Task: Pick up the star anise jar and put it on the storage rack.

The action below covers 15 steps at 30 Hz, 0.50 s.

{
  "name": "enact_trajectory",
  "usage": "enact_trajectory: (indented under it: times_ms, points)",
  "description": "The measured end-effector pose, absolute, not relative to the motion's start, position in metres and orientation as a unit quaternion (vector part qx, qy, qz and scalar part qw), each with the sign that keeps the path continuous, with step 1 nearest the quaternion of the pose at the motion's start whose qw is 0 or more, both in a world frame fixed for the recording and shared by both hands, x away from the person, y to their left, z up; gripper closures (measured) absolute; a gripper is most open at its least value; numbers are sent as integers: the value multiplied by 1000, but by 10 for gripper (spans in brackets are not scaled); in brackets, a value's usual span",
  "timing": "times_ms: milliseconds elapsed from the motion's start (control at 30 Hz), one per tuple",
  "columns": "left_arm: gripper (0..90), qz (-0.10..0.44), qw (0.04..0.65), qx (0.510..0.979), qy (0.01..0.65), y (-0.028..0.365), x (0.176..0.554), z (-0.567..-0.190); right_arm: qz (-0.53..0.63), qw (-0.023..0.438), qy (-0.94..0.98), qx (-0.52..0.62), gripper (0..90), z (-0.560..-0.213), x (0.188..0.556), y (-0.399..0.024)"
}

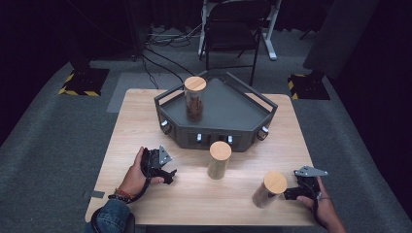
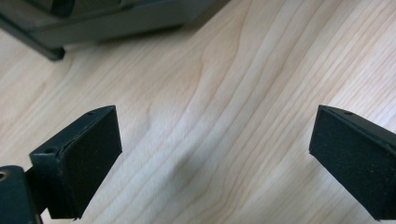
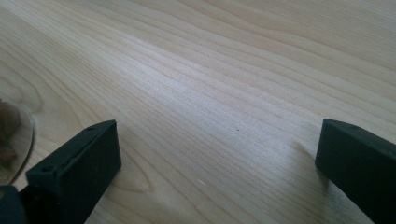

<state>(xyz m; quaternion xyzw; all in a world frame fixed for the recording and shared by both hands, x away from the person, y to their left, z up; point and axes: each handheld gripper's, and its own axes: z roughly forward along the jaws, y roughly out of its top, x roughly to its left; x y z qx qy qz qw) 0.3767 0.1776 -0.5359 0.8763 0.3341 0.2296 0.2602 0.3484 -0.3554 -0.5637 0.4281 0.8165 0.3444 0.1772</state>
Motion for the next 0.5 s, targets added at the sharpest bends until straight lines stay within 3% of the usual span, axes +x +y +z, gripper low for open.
enact_trajectory:
  times_ms: [500]
  points:
    - [6,184,306,858,371,206,375,-552,344,178,816,428,0,-564,348,-355]
